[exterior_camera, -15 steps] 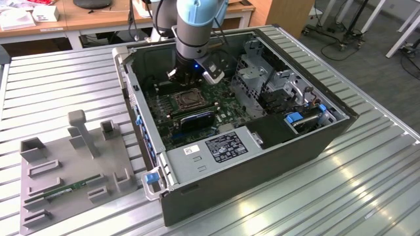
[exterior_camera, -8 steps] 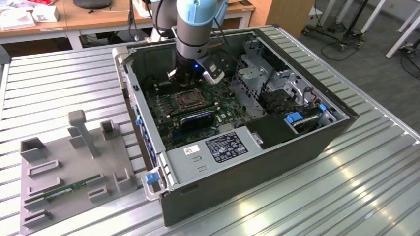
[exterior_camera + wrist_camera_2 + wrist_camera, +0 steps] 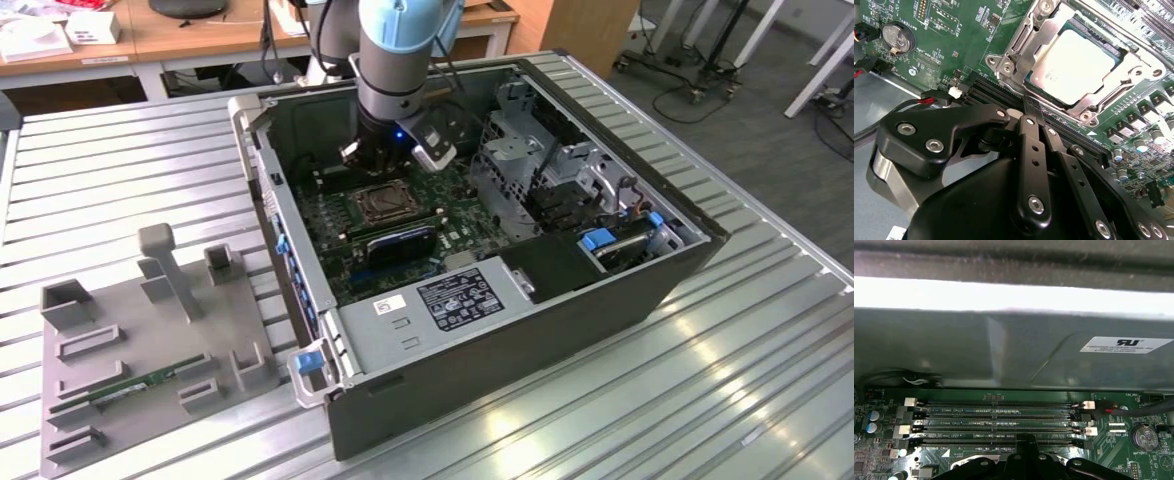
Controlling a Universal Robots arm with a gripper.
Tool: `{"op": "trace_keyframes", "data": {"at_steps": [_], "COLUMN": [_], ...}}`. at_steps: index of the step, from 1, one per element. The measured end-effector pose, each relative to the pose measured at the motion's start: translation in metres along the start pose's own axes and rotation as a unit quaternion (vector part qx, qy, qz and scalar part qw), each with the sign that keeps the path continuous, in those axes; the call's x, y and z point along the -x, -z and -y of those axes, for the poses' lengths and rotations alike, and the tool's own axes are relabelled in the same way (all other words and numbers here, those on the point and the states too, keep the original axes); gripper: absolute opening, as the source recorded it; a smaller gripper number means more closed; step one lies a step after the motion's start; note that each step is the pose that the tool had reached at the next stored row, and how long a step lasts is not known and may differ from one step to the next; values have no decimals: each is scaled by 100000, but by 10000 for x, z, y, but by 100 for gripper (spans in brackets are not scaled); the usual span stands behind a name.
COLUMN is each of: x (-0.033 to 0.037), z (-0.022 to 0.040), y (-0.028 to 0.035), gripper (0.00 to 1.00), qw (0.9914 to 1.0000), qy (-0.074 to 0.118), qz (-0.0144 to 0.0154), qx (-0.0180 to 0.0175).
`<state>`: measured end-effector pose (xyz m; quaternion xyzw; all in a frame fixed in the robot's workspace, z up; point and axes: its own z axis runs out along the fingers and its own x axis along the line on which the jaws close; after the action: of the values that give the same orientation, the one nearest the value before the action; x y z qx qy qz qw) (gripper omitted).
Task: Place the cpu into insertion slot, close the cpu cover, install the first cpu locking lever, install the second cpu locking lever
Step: 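Install the first cpu locking lever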
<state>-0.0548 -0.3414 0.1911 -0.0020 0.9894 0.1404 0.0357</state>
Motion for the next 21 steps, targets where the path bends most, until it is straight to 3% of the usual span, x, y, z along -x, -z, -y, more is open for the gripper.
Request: {"op": "trace_keyframes", "data": {"at_steps": [9, 17, 21], "x": [2, 2, 7], "z": [1, -16, -35], "y": [-17, -17, 49], "gripper": [11, 11, 11], "qw": [100000, 99996, 99994], "qy": [2, -55, -67], "qz": [5, 35, 29], "qx": [93, 904, 1088]}}
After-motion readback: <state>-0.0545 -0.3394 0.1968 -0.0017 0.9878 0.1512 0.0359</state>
